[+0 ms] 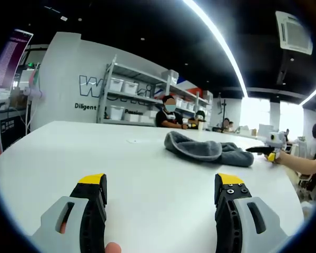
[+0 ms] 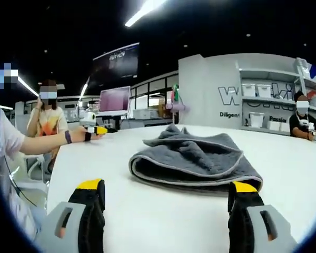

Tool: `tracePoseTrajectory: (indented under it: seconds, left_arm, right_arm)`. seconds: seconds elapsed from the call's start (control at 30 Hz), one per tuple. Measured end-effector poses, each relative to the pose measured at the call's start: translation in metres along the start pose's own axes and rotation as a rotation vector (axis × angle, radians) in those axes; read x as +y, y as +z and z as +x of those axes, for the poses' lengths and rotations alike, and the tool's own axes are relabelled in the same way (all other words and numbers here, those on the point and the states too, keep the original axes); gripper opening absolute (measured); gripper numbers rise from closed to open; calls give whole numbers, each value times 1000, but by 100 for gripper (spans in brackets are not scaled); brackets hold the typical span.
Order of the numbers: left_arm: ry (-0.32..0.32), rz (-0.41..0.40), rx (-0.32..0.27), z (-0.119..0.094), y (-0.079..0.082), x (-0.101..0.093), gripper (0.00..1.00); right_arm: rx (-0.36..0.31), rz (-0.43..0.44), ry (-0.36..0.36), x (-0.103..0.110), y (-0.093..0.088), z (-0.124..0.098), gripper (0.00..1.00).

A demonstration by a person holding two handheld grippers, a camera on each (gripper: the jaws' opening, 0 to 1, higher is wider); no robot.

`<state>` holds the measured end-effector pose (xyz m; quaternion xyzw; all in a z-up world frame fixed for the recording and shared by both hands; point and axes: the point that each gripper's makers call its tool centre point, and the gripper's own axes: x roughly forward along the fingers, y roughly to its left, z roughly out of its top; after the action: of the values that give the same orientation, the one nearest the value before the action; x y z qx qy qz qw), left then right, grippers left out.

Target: Fold the towel on the table until its edges align and the towel forms a compact rectangular stack.

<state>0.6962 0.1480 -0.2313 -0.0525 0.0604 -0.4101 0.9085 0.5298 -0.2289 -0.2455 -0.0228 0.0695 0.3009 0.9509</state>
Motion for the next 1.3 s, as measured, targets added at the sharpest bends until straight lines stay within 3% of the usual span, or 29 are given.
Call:
tracePoseTrajectory:
  seconds: [0.7,1.3]
  left_arm:
    - [0,2,2,0,0,-2,82]
    - [0,6,4,0,0,0,82]
  right_arm:
    - [39,-15,0,3,-7,2,99]
    - [47,59,-23,-10,-8,3,99]
